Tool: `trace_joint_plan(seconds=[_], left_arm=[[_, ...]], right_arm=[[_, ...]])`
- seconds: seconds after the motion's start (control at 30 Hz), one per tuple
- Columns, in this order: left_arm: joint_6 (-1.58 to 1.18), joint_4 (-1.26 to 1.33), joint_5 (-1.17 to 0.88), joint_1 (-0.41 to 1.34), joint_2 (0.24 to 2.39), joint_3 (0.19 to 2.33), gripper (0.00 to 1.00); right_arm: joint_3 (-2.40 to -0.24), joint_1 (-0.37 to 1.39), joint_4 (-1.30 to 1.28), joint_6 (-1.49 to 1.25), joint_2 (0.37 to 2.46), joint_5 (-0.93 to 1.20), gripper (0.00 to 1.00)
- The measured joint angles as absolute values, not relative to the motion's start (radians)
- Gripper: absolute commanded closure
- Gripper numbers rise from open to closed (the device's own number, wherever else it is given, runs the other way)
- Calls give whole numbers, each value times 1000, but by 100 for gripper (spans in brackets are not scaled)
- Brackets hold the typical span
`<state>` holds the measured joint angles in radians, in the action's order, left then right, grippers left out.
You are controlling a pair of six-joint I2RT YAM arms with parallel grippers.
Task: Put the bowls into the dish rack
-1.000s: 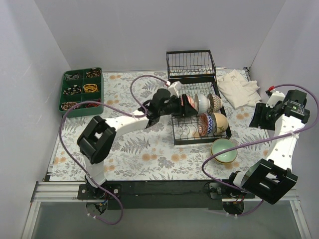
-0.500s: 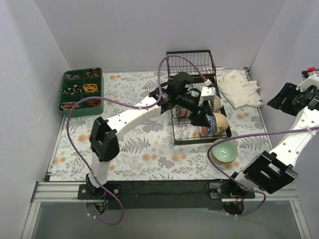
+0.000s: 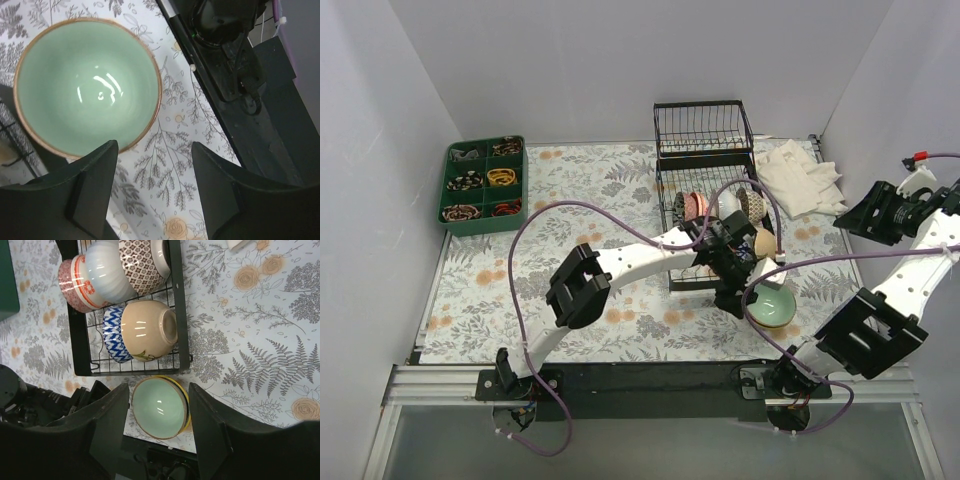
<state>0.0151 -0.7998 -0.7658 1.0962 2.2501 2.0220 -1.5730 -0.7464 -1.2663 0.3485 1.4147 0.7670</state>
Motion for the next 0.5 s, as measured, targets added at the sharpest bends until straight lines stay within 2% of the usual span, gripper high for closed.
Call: trace_joint_plan(seconds=[0.17, 0.3, 0.5], left_arm=[[30, -738, -730, 1151, 2253, 2002, 41], [31, -702, -695, 1183, 2263, 2011, 46], [30, -661, -649, 1205, 2305, 2025, 65]], right_arm=[[-1511, -746, -1296, 409, 1396, 748, 42], [-1479, -746, -1303, 454, 1373, 731, 43], [-1442, -712, -1311, 515, 1317, 717, 46]])
